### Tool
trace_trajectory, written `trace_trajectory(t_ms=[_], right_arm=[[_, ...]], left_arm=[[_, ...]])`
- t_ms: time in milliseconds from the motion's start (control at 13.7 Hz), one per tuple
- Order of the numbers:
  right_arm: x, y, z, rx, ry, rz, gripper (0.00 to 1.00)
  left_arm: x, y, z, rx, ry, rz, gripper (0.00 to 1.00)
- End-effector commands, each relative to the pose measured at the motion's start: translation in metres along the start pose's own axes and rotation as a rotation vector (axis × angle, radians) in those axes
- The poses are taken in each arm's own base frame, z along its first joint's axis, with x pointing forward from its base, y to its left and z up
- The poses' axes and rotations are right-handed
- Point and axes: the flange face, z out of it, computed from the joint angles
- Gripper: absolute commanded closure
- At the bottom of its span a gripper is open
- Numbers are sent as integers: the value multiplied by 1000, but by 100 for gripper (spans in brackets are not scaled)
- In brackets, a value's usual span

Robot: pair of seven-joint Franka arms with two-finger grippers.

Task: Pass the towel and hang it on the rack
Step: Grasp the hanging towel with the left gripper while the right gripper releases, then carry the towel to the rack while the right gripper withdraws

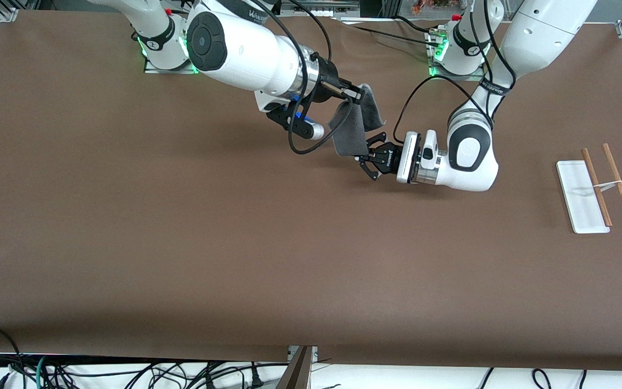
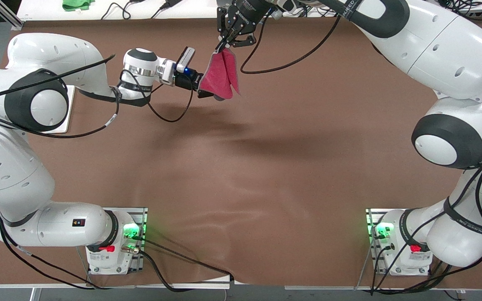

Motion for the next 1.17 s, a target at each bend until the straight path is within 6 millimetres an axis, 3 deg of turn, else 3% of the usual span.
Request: trace_trajectory(t_ms=[0, 73, 146, 219, 292, 438, 584, 804, 1096], right_arm=[[1, -4, -10, 9, -2, 15, 98], [3, -3, -15, 14, 2, 15, 88], [8, -3, -23, 22, 6, 18, 66], [9, -3, -25, 24, 9, 22, 13], [9, -2, -33, 32, 17, 21, 0], [13, 0, -41, 21, 52, 11, 0], [11, 4, -48, -11, 95, -17, 0], [4, 20, -87, -95, 227, -161, 0], [40, 64, -135, -297, 221, -351, 0]], left_arm=[[-2, 0, -17, 23, 24, 19, 100], [-3, -1, -20, 29, 21, 18, 100], [-5, -3, -28, 45, 24, 10, 100], [-4, -4, -31, 51, 23, 0, 100], [-5, -5, -34, 60, 19, -3, 100], [-4, -6, -55, 83, -5, 6, 100], [6, -9, -88, 90, -78, -4, 100], [56, -2, -125, 68, -302, -59, 100], [94, 1, -192, -2, -633, -136, 100]])
